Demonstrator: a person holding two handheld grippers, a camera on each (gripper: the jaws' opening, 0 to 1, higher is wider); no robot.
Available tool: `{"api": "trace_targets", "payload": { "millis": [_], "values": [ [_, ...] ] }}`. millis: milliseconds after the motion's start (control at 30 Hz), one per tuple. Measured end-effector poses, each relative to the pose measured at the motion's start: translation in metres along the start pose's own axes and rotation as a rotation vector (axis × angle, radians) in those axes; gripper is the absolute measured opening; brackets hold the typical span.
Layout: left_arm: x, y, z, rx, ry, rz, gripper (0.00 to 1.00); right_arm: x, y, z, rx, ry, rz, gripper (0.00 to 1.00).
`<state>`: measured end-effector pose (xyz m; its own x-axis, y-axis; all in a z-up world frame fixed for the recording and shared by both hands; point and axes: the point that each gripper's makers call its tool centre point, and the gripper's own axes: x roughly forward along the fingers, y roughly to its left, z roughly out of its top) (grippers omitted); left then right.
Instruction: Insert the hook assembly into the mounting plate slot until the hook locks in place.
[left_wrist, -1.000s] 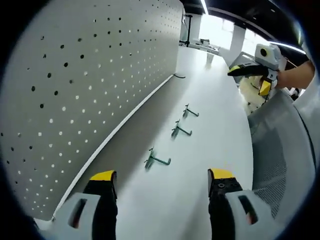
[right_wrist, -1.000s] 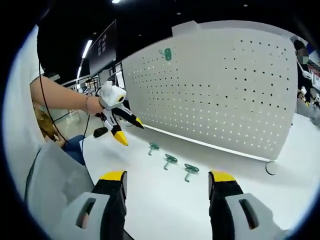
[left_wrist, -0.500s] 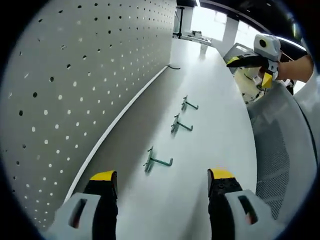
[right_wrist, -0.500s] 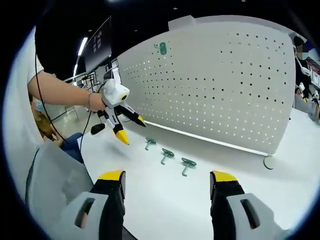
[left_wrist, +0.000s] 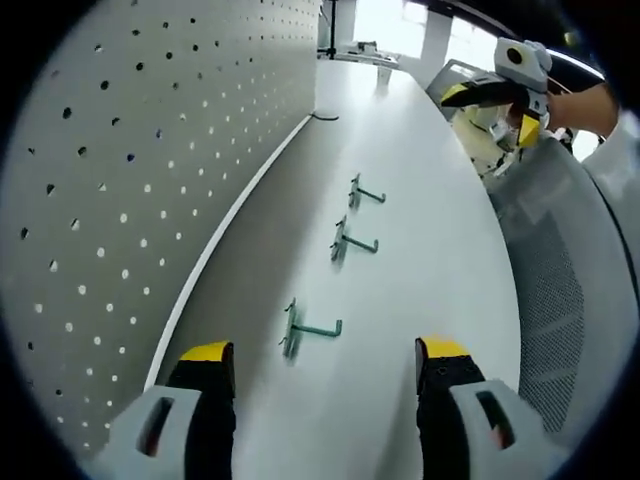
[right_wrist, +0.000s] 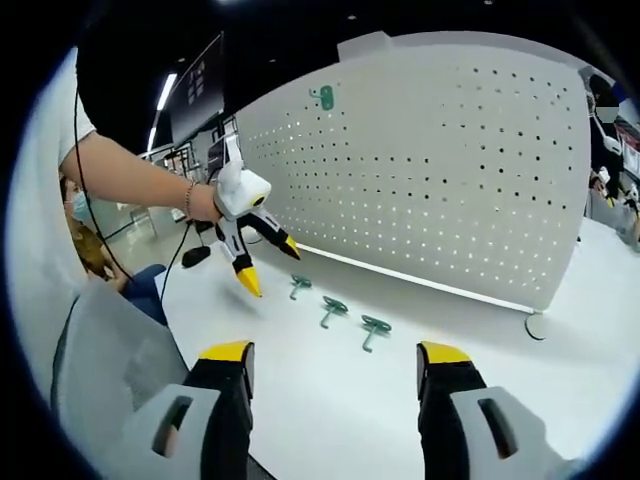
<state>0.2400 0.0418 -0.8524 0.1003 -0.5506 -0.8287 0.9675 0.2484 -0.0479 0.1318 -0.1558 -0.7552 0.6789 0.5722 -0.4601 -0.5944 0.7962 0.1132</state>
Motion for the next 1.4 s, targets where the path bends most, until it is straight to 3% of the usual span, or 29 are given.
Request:
{"api": "trace_targets", "payload": {
  "millis": [400,967,1233,1400],
  "values": [
    [0.016,-0.007,-0.01,0.078,0.077,-0.047,0.75,-0.001,0.001,-0.002,-0.01,0.006,-0.001,0.67],
    [0.026,-0.007,-0.016,0.106,0.123,-0.078,0.74,-0.005,-0.001,-0.008,0.004,0.022,-0.011,0.67],
    [0.028,-0.004,-0.012,0.121,0.117,-0.073,0.73,-0.007,-0.005,-0.009,0.017,0.017,-0.021,0.67],
    [0.028,0.002,-0.013,0.148,0.123,-0.054,0.67,-0.008,-0.006,-0.009,0.021,0.016,-0.027,0.66]
  ]
}}
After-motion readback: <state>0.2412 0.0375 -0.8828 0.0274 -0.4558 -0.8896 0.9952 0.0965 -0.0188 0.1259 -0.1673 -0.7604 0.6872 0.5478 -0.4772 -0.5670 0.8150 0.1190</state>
